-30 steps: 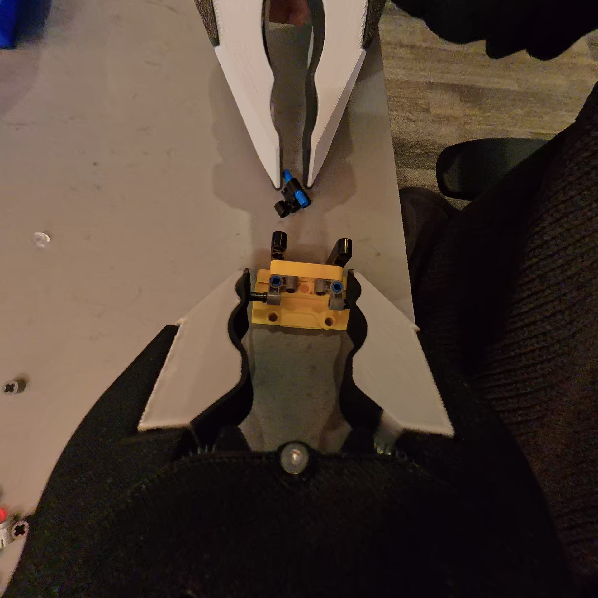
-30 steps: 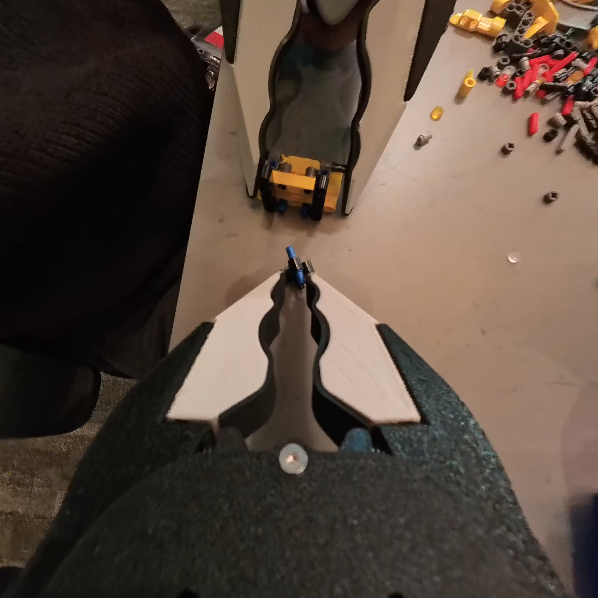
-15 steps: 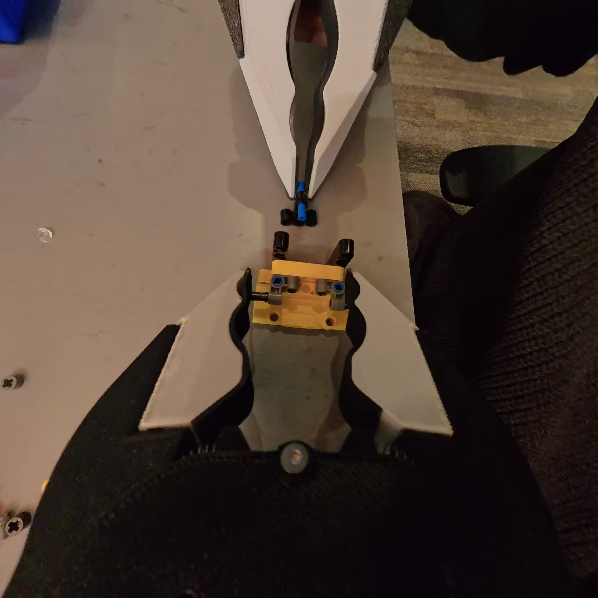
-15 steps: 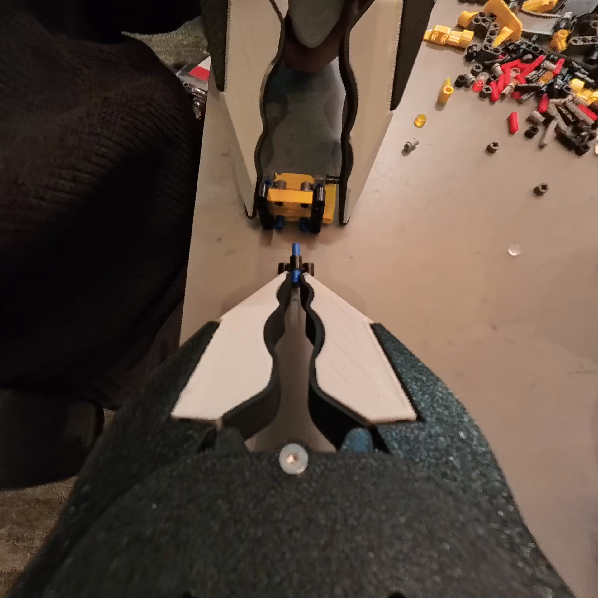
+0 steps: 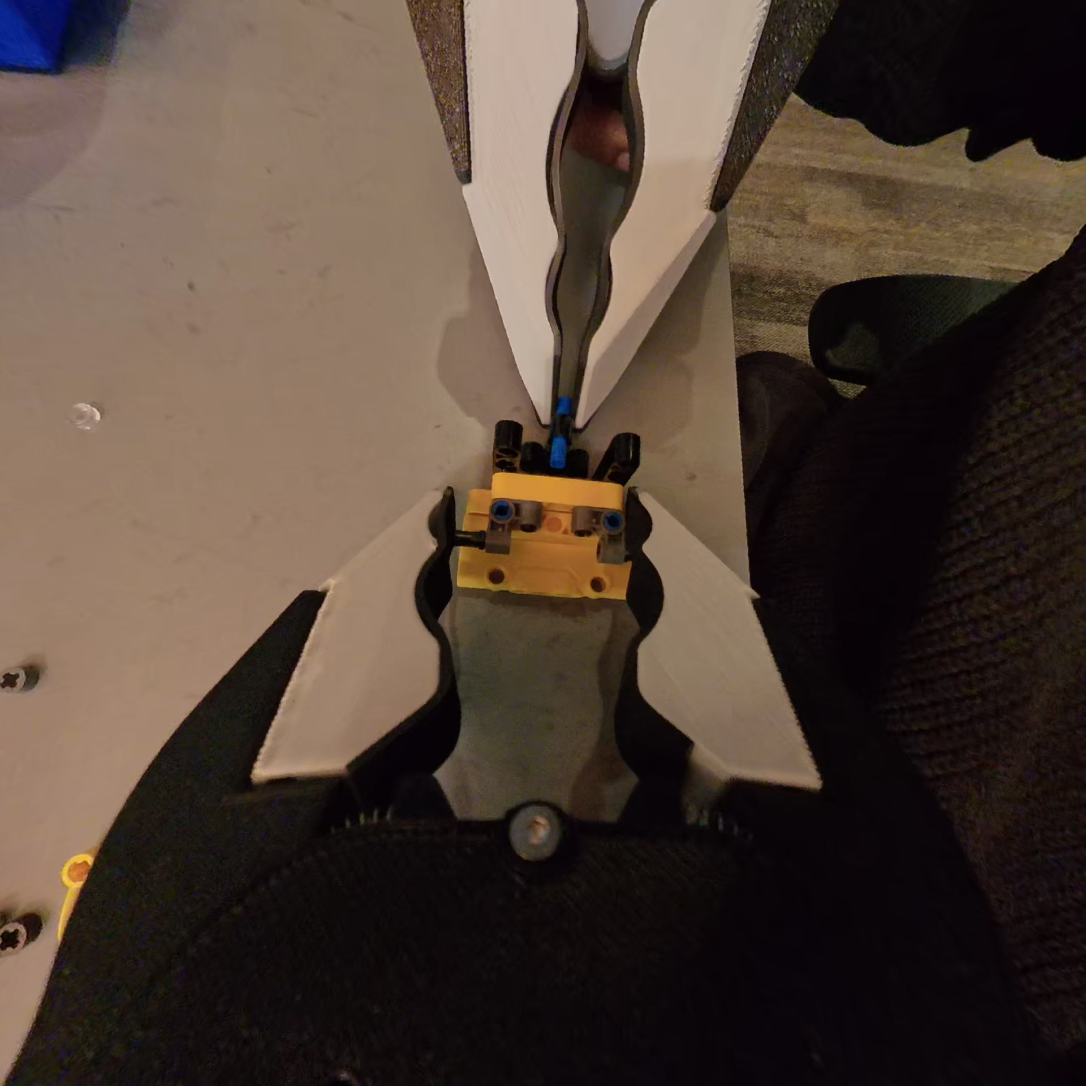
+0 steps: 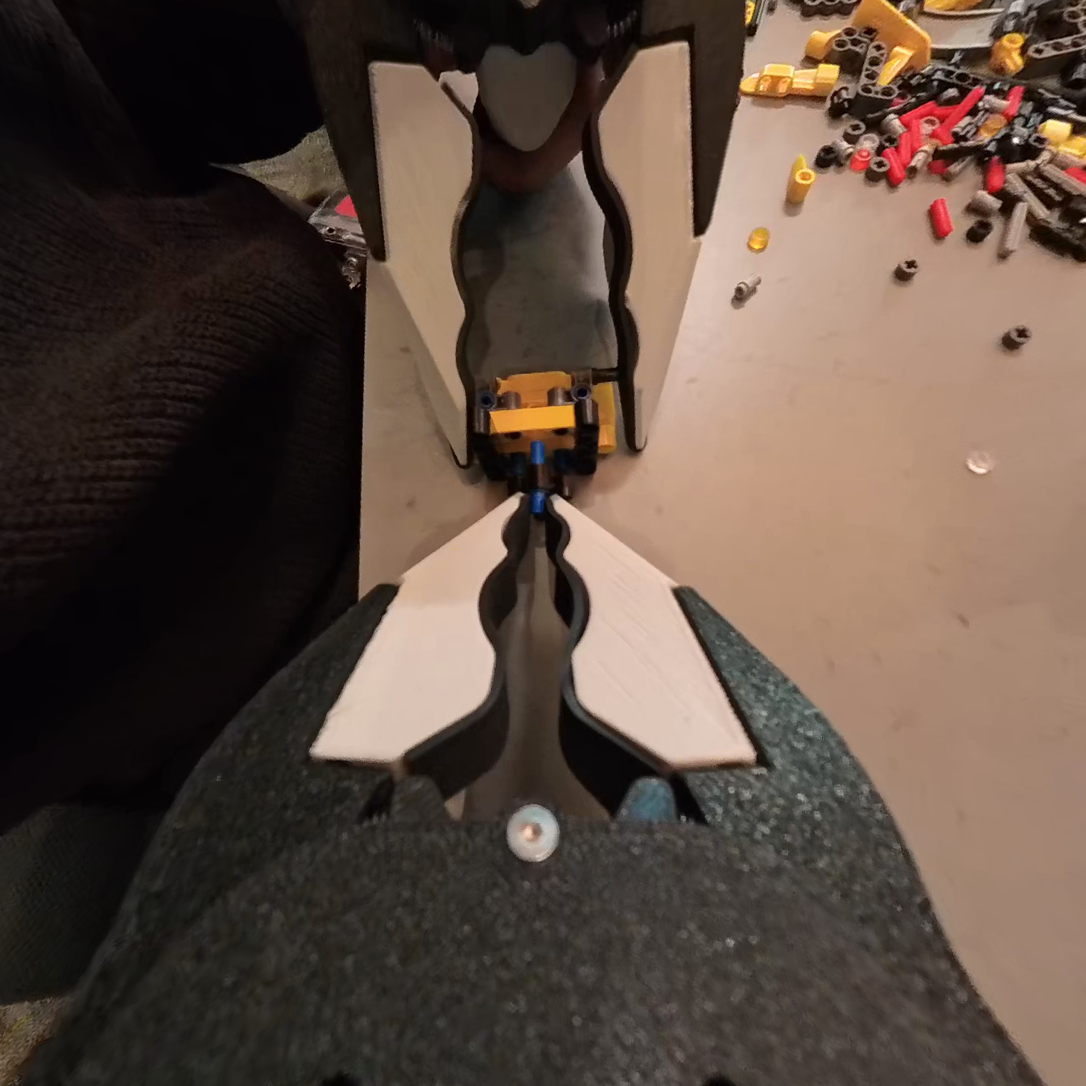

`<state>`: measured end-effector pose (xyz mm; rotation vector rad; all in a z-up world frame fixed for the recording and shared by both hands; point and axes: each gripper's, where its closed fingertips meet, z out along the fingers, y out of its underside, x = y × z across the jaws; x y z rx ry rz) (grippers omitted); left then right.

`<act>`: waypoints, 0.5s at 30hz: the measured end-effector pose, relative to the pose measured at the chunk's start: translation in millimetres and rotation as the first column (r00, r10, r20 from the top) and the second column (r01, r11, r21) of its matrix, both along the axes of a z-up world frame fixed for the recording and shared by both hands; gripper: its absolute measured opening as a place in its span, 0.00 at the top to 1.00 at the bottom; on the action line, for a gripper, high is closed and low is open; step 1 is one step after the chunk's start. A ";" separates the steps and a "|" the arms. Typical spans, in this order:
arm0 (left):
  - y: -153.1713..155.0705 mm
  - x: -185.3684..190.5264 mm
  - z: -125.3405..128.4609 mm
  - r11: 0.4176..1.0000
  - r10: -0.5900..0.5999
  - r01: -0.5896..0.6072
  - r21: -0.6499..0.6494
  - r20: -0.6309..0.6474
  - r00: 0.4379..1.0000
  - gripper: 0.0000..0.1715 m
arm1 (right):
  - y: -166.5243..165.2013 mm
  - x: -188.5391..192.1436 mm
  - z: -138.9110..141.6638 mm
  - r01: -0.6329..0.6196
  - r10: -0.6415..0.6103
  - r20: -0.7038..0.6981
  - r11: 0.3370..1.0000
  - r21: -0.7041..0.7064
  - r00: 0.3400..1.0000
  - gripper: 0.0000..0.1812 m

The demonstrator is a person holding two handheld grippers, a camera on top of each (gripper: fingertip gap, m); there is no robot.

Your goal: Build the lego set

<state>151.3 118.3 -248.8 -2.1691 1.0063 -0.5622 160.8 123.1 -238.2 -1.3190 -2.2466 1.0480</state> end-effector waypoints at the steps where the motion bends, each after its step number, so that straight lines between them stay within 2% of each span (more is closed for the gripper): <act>1: 0.0 0.2 0.0 1.000 0.000 0.000 0.001 -0.001 1.000 0.67 | -1.3 -0.5 0.1 -0.008 0.008 0.002 1.000 0.003 1.000 0.98; 15: -1.5 1.4 0.3 1.000 -0.011 0.011 0.001 0.001 1.000 0.66 | -4.1 -3.3 0.8 -0.030 0.030 -0.006 0.999 -0.013 1.000 0.98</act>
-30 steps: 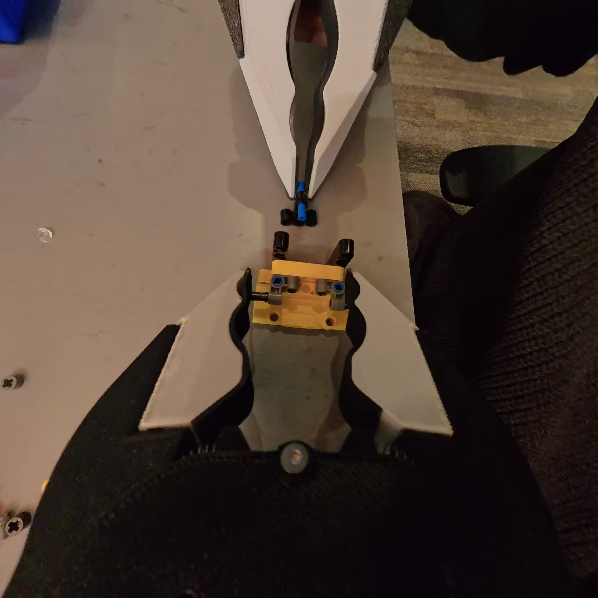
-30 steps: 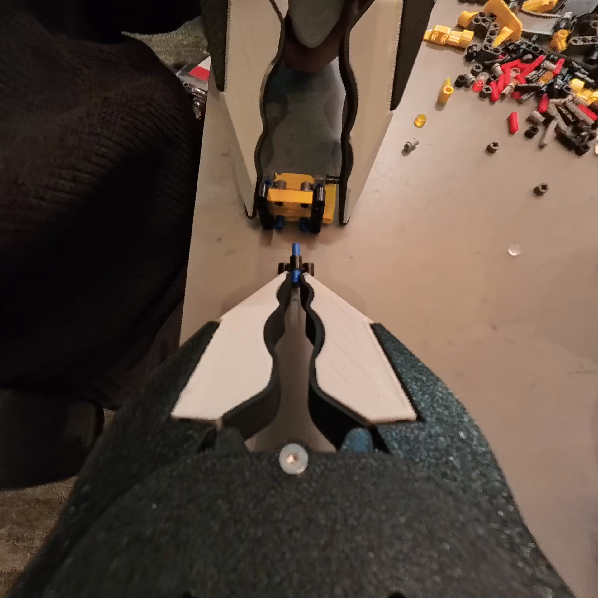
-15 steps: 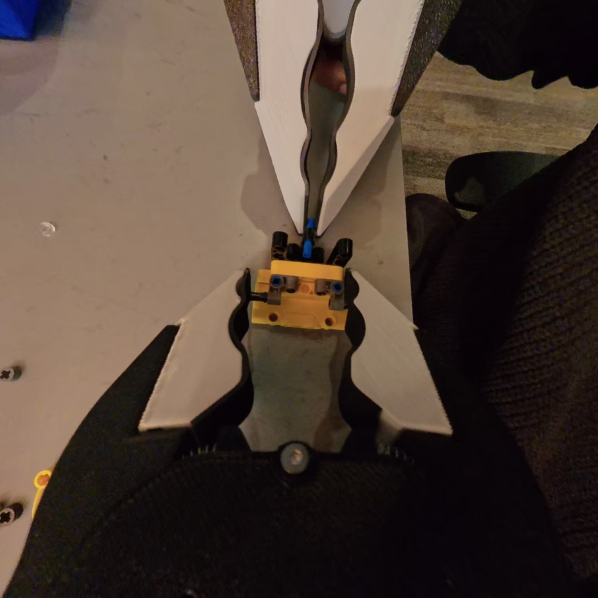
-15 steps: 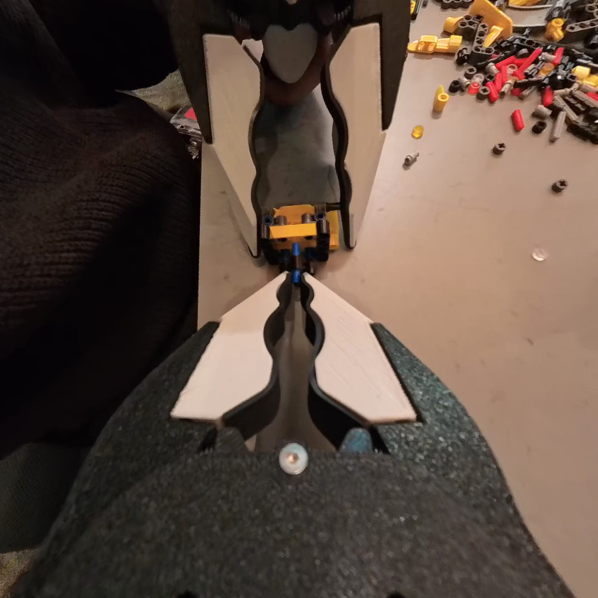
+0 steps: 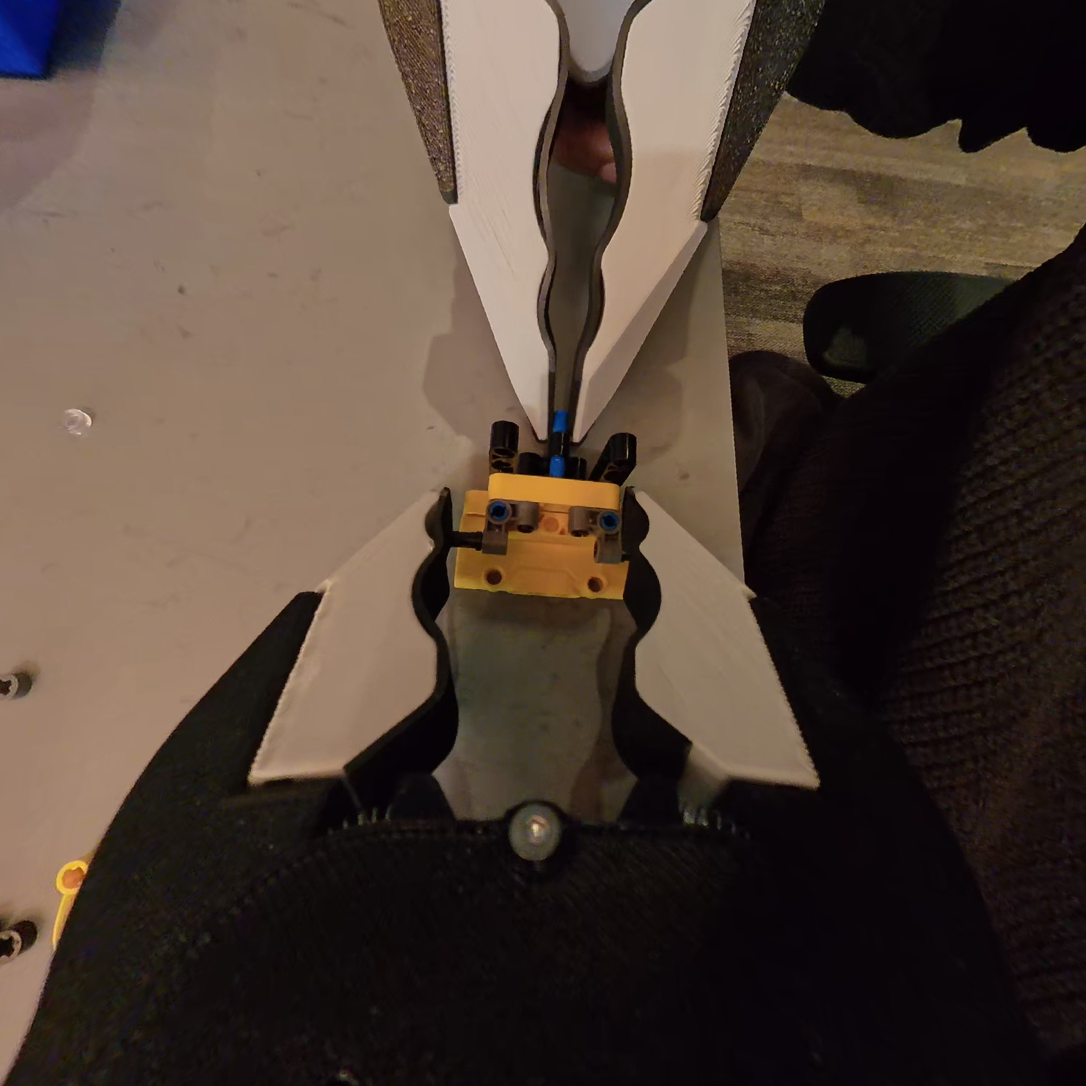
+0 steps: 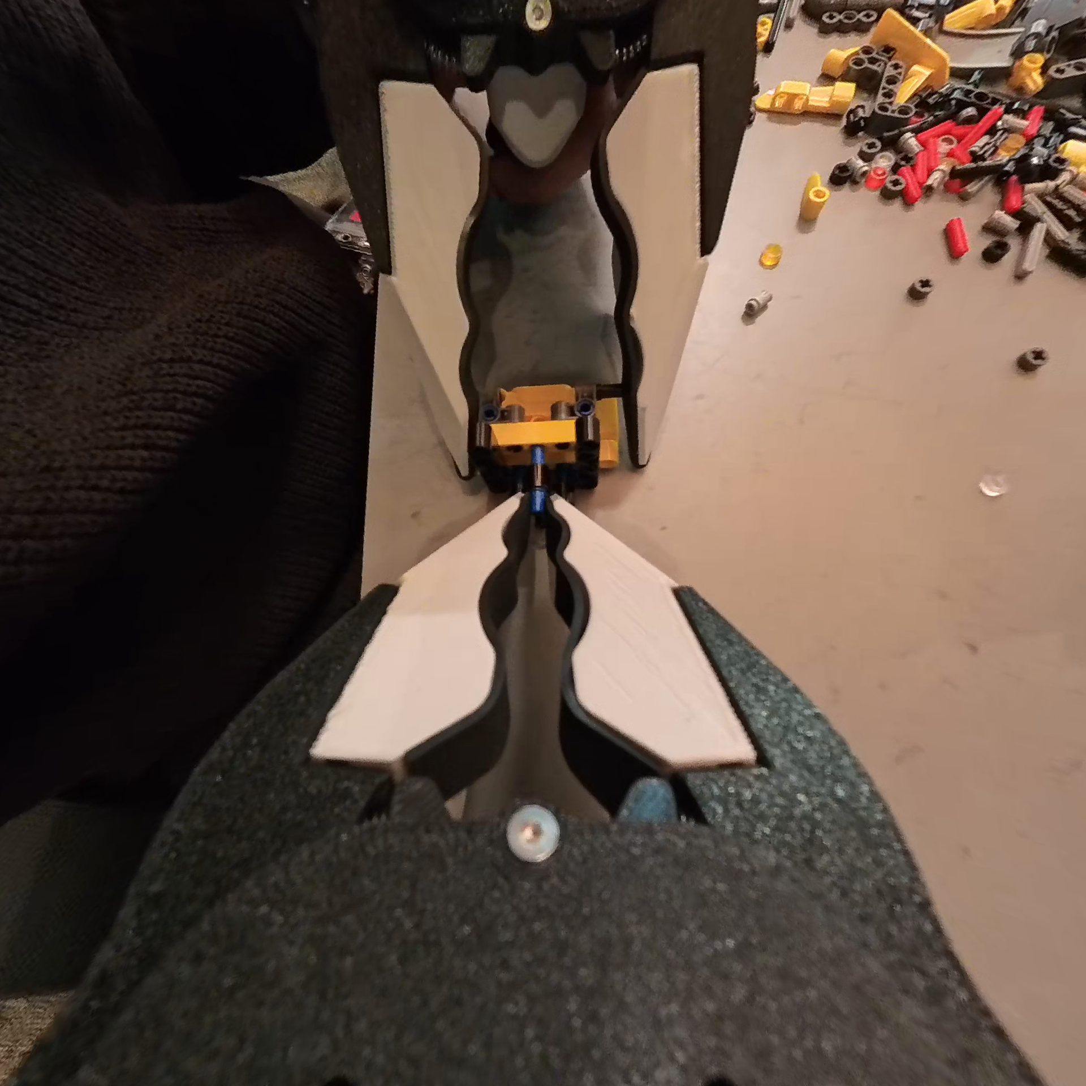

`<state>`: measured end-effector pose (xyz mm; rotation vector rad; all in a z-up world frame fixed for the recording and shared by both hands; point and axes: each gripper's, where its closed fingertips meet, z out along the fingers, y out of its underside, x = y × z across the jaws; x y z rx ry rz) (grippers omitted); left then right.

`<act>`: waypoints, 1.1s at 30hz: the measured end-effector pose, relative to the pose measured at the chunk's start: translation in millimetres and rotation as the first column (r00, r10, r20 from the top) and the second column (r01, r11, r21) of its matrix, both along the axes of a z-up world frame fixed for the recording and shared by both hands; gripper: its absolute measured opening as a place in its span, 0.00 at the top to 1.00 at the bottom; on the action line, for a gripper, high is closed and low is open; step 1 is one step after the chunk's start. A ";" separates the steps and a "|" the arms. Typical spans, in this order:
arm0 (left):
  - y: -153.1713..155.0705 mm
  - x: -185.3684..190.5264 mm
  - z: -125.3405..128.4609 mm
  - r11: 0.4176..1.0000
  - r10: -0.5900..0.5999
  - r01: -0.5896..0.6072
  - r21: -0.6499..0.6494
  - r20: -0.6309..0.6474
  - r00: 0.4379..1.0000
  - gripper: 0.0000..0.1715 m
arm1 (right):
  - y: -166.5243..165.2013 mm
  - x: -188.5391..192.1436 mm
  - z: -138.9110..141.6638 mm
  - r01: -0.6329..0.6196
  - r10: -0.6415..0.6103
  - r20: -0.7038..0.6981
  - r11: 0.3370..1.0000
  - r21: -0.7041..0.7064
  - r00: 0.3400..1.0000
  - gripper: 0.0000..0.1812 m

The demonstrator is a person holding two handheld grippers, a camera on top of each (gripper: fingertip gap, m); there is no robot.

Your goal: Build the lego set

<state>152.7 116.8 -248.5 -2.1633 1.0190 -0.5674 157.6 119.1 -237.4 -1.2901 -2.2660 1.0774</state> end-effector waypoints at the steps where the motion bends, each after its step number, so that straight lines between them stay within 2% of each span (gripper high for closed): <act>1: 0.0 0.0 0.0 1.000 0.000 0.000 0.000 0.000 1.000 0.66 | -0.1 0.0 0.1 0.000 0.000 0.000 1.000 -0.006 1.000 0.98; 10: 0.2 -0.2 -0.2 1.000 0.001 -0.001 0.001 -0.003 1.000 0.67 | -1.7 -0.6 0.1 0.001 -0.001 0.012 0.998 -0.065 1.000 0.98; 33: 0.9 0.2 0.1 1.000 0.017 -0.017 0.004 -0.004 1.000 0.68 | -1.8 -2.0 -1.0 0.064 -0.060 0.079 0.996 -0.059 0.995 0.98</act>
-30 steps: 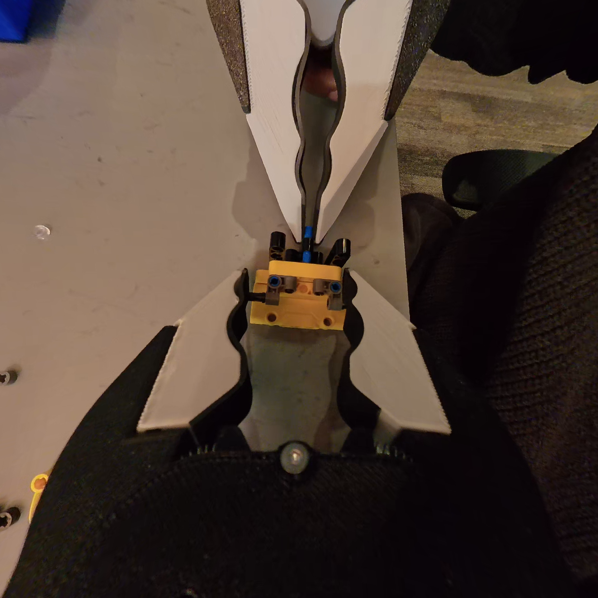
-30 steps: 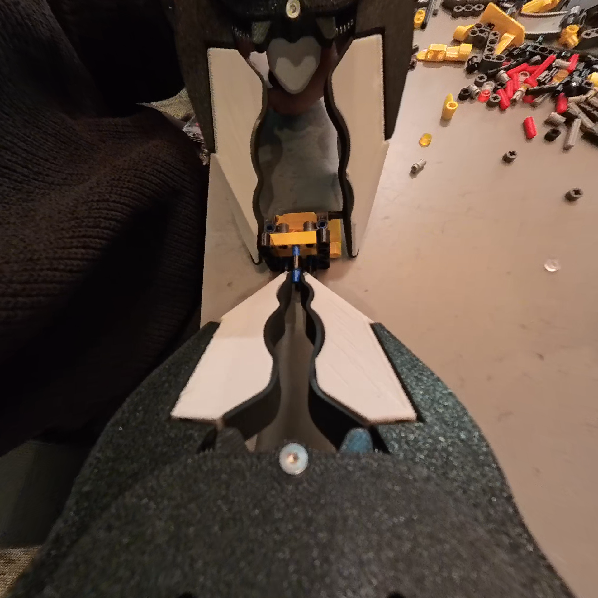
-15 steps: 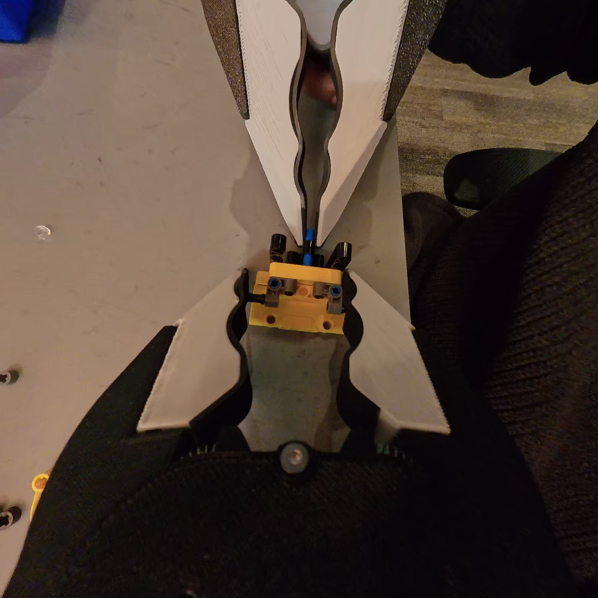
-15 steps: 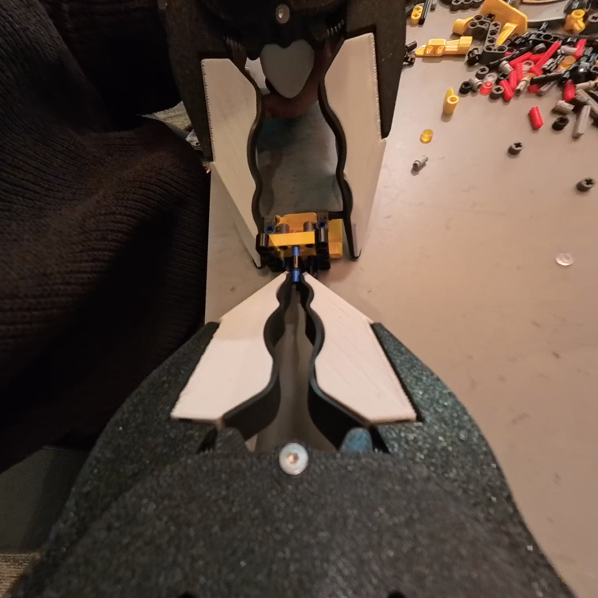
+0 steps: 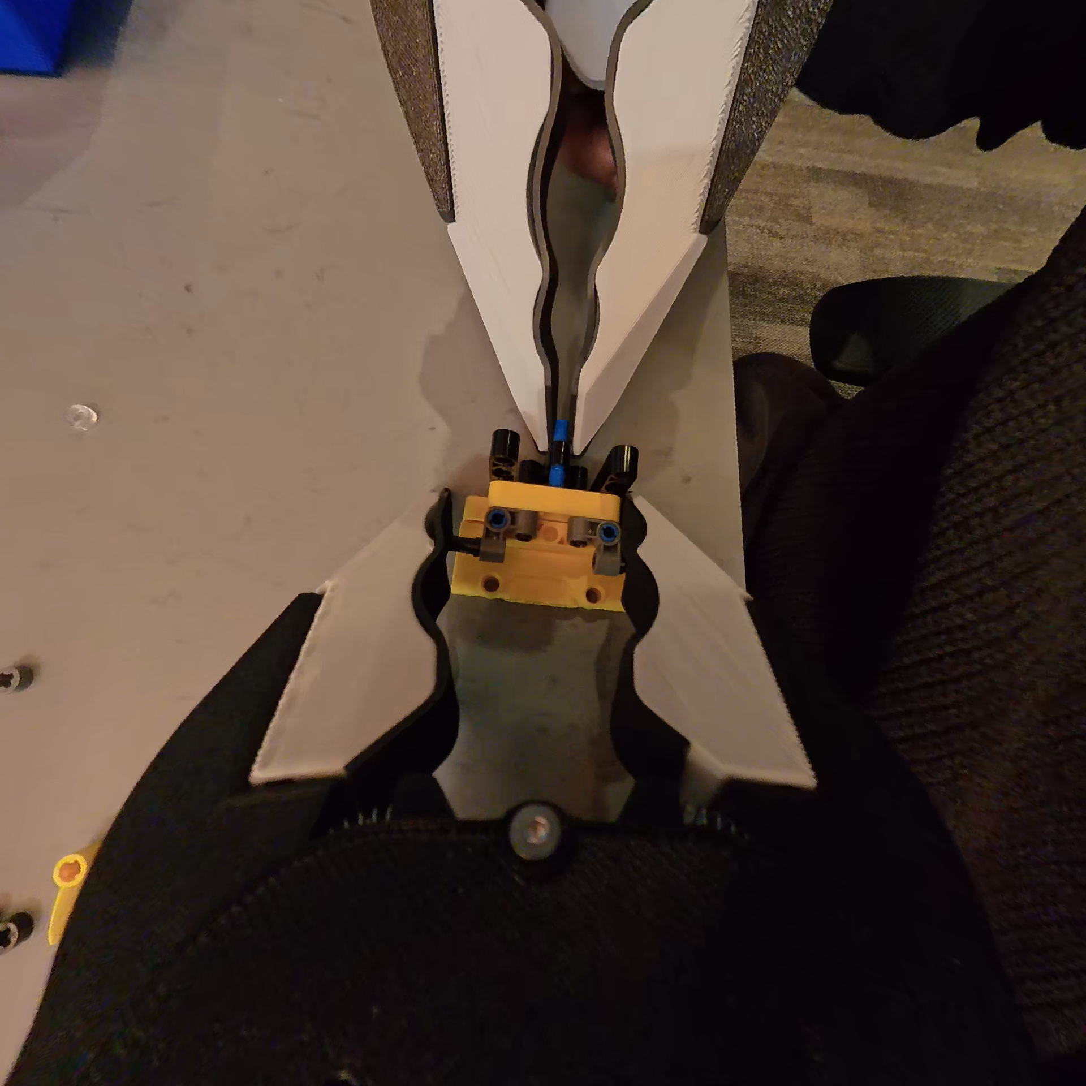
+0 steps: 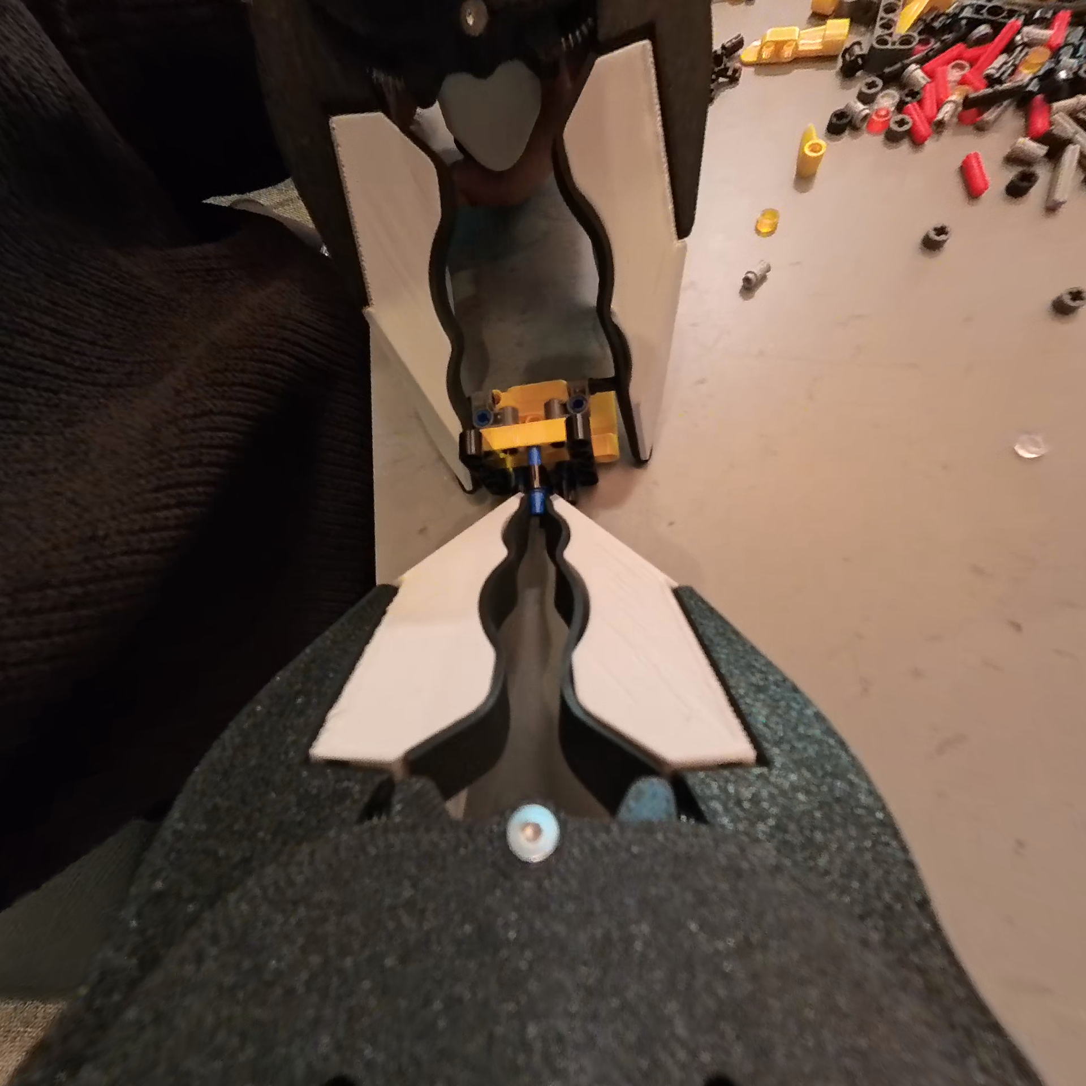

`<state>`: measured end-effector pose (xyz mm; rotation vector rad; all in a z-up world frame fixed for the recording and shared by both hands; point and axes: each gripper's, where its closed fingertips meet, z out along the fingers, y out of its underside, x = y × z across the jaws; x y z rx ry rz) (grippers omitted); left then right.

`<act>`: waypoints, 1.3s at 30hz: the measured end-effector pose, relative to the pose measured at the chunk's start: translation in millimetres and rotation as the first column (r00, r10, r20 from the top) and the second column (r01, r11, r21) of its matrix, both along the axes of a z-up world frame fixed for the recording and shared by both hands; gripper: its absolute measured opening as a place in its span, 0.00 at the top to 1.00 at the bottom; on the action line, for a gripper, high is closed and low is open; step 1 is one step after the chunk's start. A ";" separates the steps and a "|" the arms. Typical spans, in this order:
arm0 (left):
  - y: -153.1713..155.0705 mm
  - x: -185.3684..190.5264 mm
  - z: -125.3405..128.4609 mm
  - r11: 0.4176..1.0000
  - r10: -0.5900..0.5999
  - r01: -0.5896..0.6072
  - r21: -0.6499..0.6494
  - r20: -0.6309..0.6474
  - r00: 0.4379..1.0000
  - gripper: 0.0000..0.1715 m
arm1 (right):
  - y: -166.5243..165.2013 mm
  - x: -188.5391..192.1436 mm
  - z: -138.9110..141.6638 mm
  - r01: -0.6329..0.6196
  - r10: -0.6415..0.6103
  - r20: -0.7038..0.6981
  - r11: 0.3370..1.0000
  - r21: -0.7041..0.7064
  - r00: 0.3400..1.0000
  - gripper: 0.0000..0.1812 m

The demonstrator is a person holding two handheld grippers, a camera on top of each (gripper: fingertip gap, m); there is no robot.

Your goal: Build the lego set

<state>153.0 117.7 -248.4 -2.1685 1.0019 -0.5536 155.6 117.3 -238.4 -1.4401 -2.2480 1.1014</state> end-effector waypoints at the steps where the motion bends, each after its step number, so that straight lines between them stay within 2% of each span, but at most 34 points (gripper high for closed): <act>1: 0.0 -0.1 0.0 1.000 0.000 0.000 0.001 -0.001 1.000 0.67 | 0.0 0.1 0.0 0.002 -0.002 -0.001 1.000 0.001 1.000 0.98; 4: 0.6 -0.5 -0.3 1.000 0.006 -0.006 -0.002 -0.001 1.000 0.65 | -1.1 -0.2 0.1 0.003 -0.003 -0.009 1.000 -0.013 1.000 0.98; 7: -4.1 4.9 2.1 0.999 -0.019 0.021 -0.044 0.050 0.999 0.55 | -2.8 -1.8 0.0 -0.004 0.003 -0.023 1.000 -0.026 1.000 0.98; 10: -3.6 -0.4 4.0 1.000 -0.013 0.014 -0.025 0.047 0.999 0.54 | -2.6 -3.0 0.0 -0.001 0.000 -0.023 1.000 -0.027 1.000 0.98; 16: -9.7 -10.2 13.1 0.999 -0.035 0.034 0.028 0.063 0.997 0.70 | -2.4 -4.4 -0.2 0.010 -0.011 -0.015 0.999 -0.033 1.000 0.98; 20: -12.3 -9.3 9.9 0.998 -0.062 0.061 0.019 0.053 0.997 0.75 | -2.8 -6.3 -0.1 0.017 -0.017 -0.009 0.999 -0.034 1.000 0.98; 39: -11.5 -8.4 9.5 0.998 -0.068 0.068 -0.007 0.073 0.995 0.76 | -4.4 -7.4 -0.1 -0.028 0.029 0.054 0.999 -0.028 0.998 0.99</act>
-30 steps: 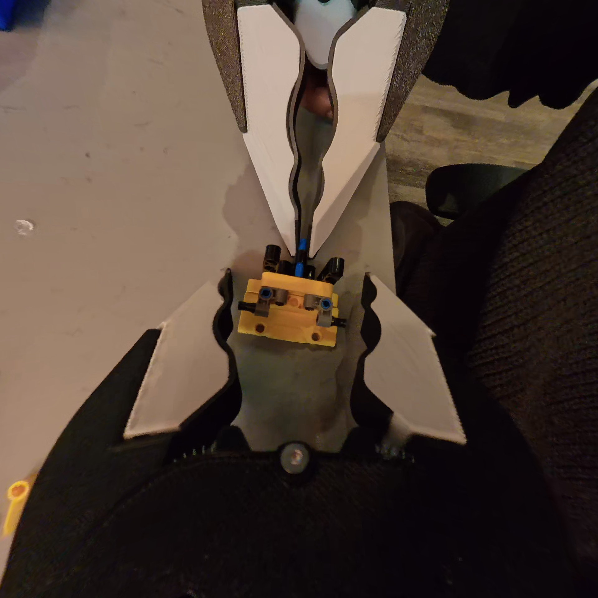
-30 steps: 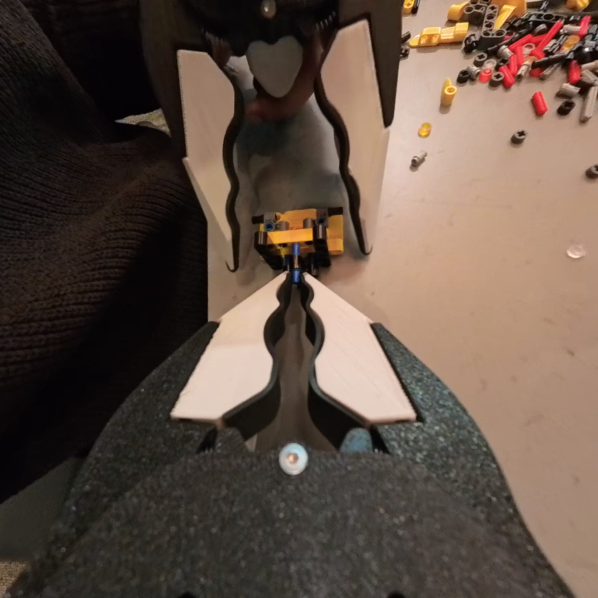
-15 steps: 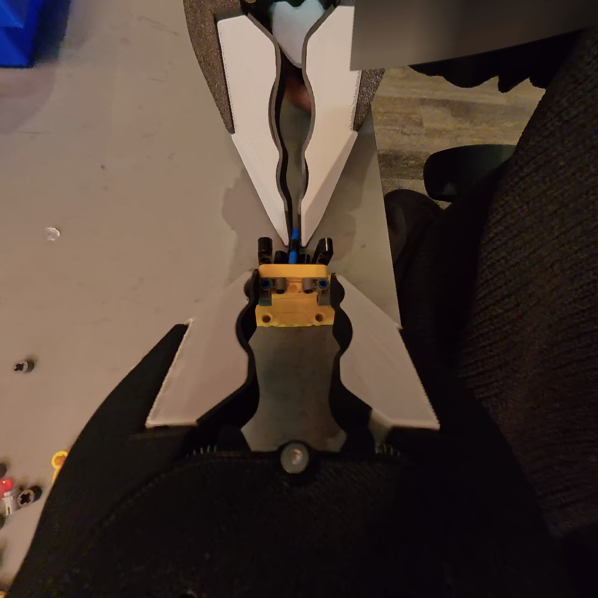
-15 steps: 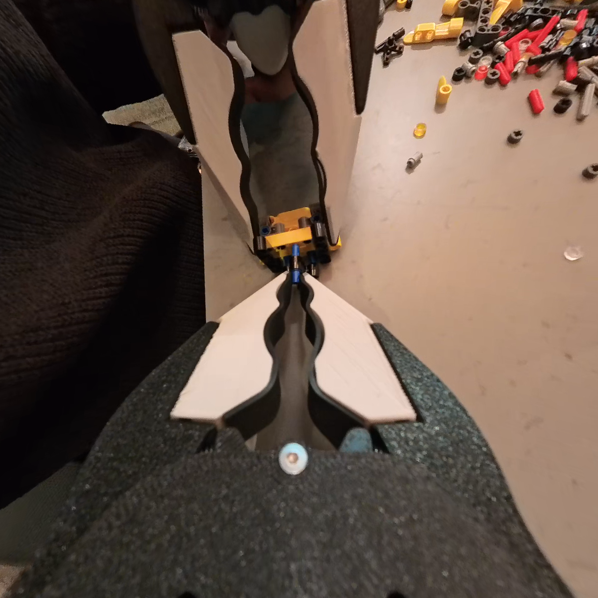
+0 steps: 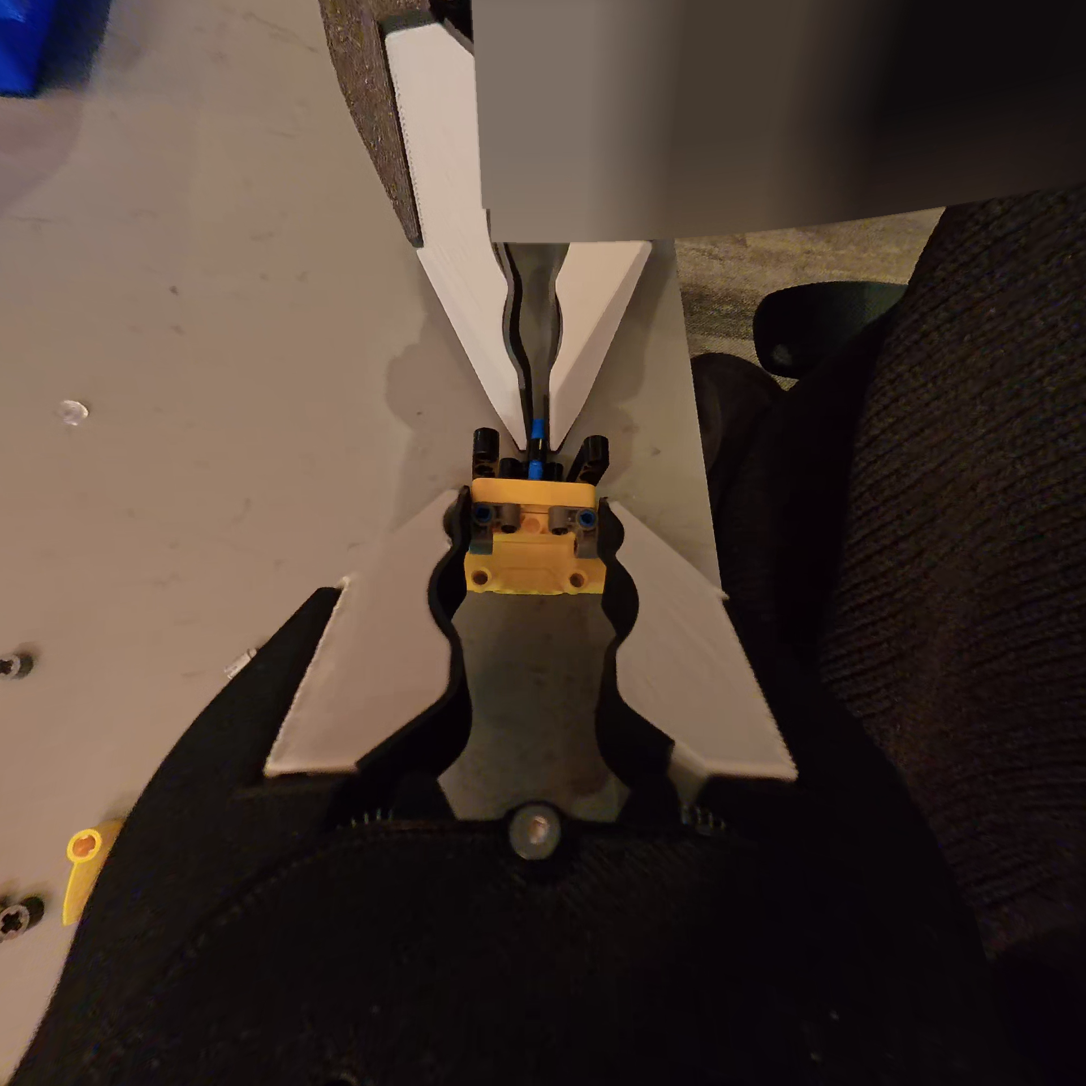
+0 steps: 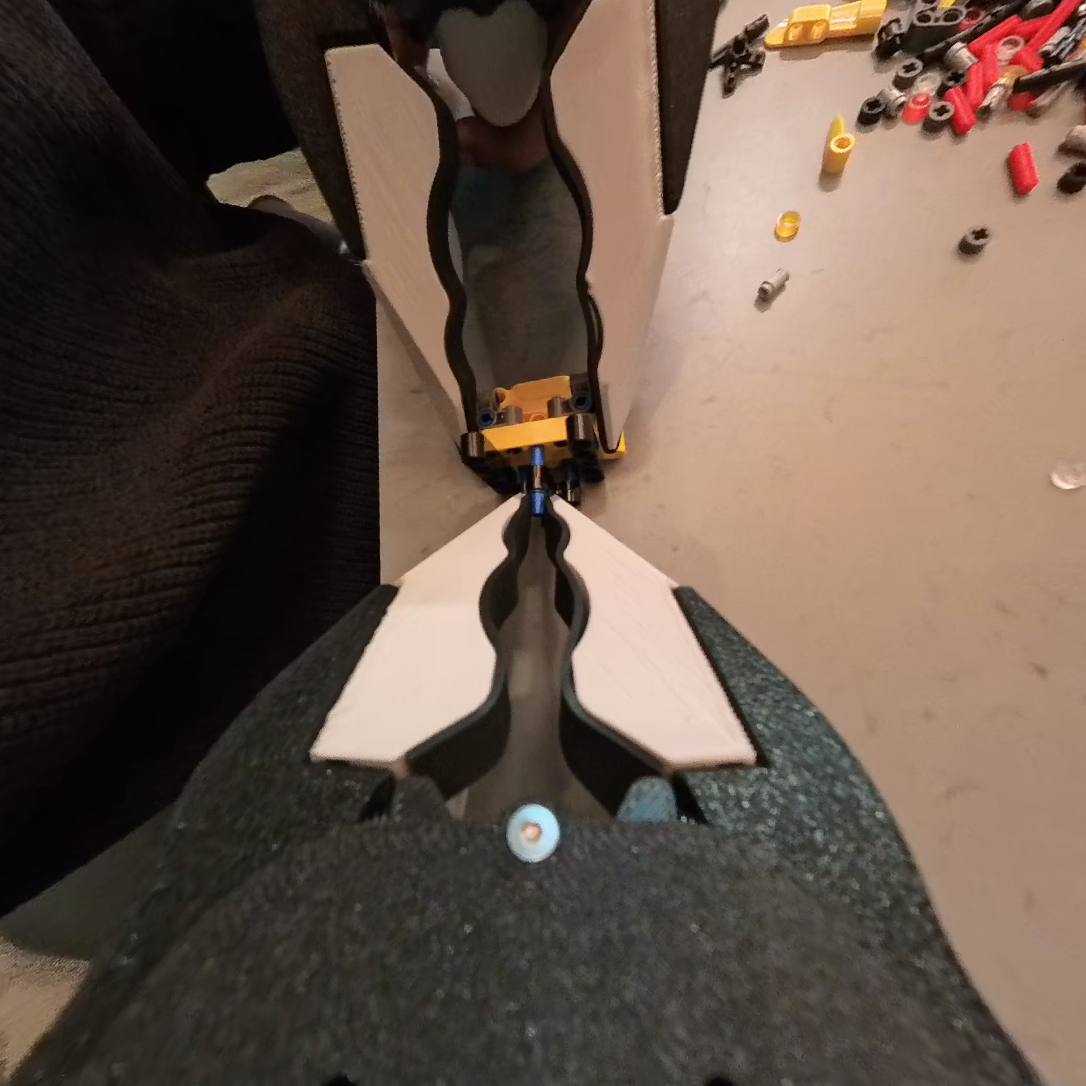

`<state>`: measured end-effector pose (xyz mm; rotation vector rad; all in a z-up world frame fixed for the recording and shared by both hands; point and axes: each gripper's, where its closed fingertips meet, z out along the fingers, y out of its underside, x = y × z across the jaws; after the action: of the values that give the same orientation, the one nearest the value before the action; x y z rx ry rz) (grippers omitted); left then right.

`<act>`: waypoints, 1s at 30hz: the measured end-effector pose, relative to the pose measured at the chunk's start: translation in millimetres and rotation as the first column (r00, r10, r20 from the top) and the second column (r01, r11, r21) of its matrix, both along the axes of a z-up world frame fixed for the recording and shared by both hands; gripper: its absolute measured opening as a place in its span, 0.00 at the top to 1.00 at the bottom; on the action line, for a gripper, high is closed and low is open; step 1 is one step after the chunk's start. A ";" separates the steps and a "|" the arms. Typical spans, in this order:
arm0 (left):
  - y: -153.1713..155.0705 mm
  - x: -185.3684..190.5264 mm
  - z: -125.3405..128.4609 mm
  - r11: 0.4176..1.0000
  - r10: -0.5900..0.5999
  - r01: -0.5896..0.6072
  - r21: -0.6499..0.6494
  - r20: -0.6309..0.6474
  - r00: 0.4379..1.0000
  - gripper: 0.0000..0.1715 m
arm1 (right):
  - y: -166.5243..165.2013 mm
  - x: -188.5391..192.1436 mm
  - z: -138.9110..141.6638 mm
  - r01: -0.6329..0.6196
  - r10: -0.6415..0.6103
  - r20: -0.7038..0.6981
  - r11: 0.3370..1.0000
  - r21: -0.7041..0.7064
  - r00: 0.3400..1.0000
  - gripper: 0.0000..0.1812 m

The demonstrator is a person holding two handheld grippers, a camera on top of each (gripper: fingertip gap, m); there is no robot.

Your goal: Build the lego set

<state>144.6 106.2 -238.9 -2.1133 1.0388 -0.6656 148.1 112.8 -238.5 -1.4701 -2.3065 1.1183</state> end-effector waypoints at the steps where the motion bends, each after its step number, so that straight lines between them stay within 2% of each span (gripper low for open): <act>1: 0.1 0.0 0.0 1.000 0.001 -0.001 -0.001 -0.001 1.000 0.76 | 0.0 0.2 0.0 -0.004 0.004 0.003 1.000 -0.005 1.000 0.99; 17: 0.1 0.1 -0.2 1.000 0.001 -0.001 -0.002 -0.004 1.000 0.76 | 0.0 -0.6 0.3 -0.055 0.050 -0.075 0.996 -0.063 0.996 0.98; 22: -0.2 0.1 -0.3 1.000 -0.003 0.003 -0.006 -0.002 1.000 0.76 | 0.4 -1.0 0.3 -0.105 0.103 -0.111 0.994 -0.015 0.989 0.99; 30: -0.4 0.0 -0.3 1.000 -0.004 0.004 -0.005 0.006 1.000 0.76 | 0.2 -0.8 0.6 -0.134 0.131 -0.109 0.991 -0.024 0.985 0.99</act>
<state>144.6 105.8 -239.2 -2.1127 1.0401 -0.6765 147.4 113.0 -237.9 -1.2485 -2.3515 1.2411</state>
